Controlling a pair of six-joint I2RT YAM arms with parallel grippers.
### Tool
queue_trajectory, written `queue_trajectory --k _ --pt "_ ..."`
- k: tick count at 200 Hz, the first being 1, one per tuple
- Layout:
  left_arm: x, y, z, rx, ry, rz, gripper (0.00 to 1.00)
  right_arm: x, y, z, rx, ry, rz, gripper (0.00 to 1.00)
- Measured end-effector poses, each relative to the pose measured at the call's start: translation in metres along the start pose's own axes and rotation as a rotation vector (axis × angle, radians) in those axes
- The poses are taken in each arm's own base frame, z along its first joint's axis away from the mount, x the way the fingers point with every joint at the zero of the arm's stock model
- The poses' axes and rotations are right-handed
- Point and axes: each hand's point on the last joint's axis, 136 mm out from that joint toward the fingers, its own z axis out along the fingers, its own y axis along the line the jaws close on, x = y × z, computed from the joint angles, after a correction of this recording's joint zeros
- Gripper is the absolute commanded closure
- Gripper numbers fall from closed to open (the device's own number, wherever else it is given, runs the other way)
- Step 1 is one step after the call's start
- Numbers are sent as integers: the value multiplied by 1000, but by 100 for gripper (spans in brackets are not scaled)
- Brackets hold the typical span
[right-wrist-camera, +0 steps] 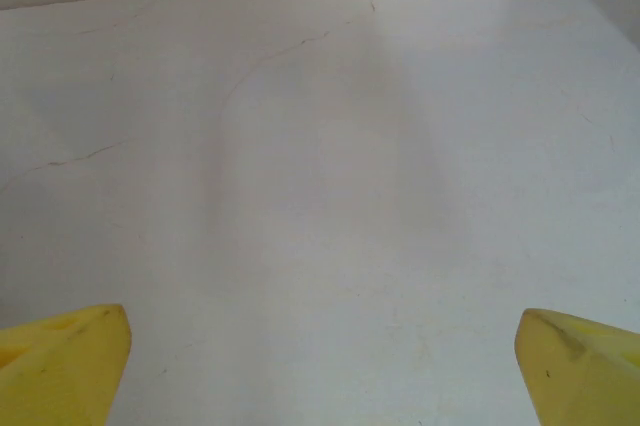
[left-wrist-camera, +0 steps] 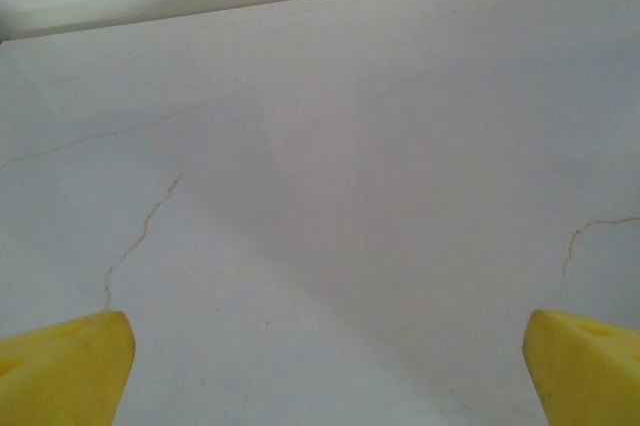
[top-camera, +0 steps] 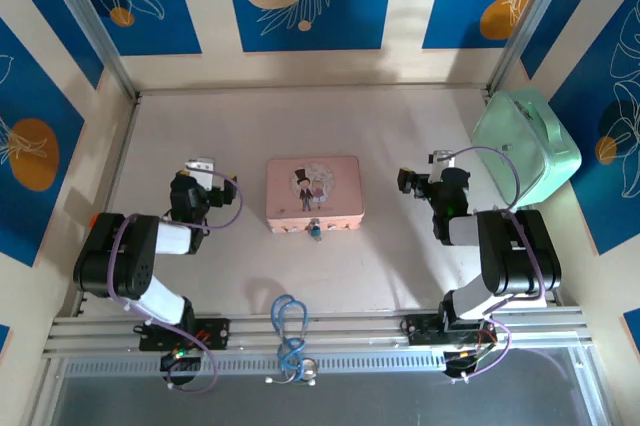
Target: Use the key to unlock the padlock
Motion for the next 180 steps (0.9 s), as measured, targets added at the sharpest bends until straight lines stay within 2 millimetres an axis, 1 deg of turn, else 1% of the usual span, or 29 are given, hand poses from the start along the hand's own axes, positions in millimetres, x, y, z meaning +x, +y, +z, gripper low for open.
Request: queue_trajectory --k 155,169,180 --pt "2 -2 0 17 6 -2 1 0 3 0 -20 2 1 1" --pt "2 -1 0 13 9 -5 1 1 -1 -1 3 9 6 1" --pt "4 3 1 -10 44 -15 1 -2 -6 -2 63 46 14 1"
